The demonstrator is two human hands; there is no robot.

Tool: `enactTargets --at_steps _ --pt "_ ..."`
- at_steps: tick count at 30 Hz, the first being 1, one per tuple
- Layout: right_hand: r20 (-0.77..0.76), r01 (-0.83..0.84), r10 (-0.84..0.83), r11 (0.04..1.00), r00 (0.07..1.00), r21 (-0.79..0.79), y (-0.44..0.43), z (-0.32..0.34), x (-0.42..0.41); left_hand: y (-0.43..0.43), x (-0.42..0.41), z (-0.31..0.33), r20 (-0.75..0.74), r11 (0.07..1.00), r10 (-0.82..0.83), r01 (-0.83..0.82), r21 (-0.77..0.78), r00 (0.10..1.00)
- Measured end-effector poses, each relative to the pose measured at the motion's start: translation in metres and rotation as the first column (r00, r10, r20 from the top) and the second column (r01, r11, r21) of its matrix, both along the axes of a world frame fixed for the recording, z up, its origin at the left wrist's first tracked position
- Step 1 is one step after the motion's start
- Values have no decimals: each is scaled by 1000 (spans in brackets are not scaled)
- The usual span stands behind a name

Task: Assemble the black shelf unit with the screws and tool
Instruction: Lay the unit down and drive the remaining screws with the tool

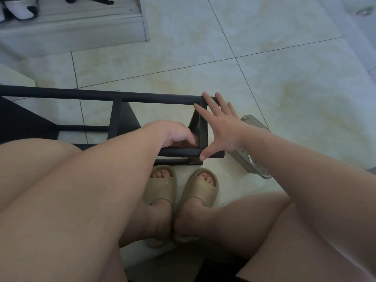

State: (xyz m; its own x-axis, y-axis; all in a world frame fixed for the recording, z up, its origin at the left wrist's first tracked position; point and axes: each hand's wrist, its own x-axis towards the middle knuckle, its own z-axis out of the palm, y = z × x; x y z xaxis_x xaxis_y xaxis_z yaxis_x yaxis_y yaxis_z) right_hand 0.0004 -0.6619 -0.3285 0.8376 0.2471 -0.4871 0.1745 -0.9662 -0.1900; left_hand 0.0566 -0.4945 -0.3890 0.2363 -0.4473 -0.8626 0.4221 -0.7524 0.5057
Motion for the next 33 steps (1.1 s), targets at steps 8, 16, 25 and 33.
enactTargets --at_steps 8,16,25,33 --pt "4 2 -2 1000 1000 7 0 0 -1 -4 -2 2 54 999 -17 15 30 998" --pt "2 4 -4 1000 1000 3 0 0 0 0 0 2 -38 999 25 -26 -36 999" --pt "-2 11 -11 1000 1000 9 1 1 -1 -3 -3 2 87 999 -3 0 35 996" --pt "-7 9 -9 1000 1000 -3 1 1 0 -2 -2 2 -3 1000 12 -12 -19 1000"
